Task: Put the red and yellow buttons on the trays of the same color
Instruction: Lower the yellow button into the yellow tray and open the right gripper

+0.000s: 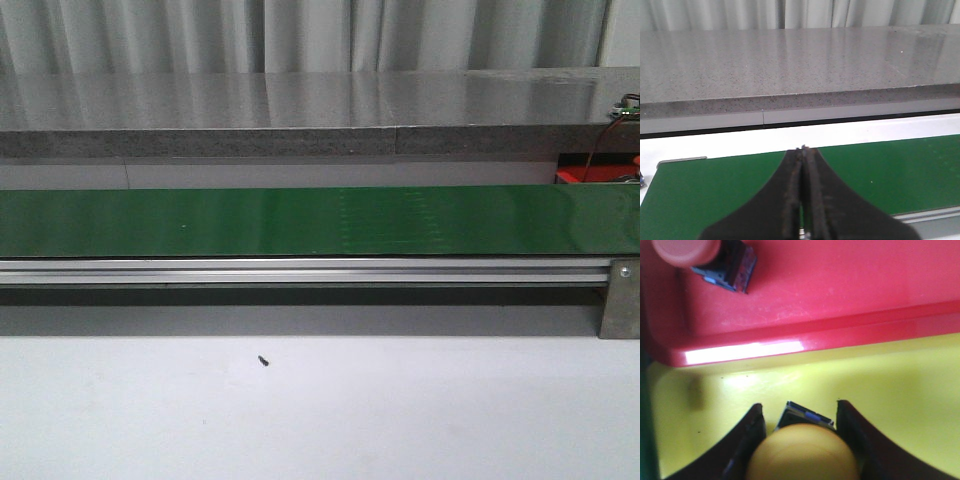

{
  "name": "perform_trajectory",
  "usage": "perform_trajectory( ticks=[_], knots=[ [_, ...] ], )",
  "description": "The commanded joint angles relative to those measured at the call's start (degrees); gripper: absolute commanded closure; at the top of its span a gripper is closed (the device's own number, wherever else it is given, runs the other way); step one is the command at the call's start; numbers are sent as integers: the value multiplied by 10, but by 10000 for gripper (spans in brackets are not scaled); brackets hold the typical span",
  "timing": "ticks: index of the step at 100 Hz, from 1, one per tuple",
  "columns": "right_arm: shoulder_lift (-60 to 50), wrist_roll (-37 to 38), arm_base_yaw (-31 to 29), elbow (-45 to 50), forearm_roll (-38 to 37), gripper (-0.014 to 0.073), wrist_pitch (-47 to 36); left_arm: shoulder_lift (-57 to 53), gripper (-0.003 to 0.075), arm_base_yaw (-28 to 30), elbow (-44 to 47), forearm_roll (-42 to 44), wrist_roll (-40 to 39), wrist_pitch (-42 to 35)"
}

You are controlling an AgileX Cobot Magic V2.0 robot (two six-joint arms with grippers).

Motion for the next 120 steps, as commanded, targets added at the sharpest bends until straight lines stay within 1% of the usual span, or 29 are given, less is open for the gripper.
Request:
perform_trajectory(
  ticks=[1,21,42,61,70,96,113,120],
  knots=[
    [-13,1,-4,-18,1,398,-15,1,740,-5,-17,-11,0,-27],
    [5,1,-5,-18,-2,391,-20,1,740,-5,-17,-11,0,-27],
    [6,1,-5,-17,-7,304,-38,1,740,-5,-17,-11,0,-27],
    [6,1,-5,-17,-11,198,-36,1,740,-5,-17,-11,0,-27],
    [6,1,-5,-17,-11,169,-34,1,740,-5,-17,-11,0,-27],
    [-1,10,-5,-19,-11,167,-29,1,740,-5,-17,-11,0,-27],
    [-36,22,-5,-19,-11,167,-46,1,740,-5,-17,-11,0,-27],
    [-55,30,-4,-19,6,167,-51,1,740,-5,-17,-11,0,-27]
  ],
)
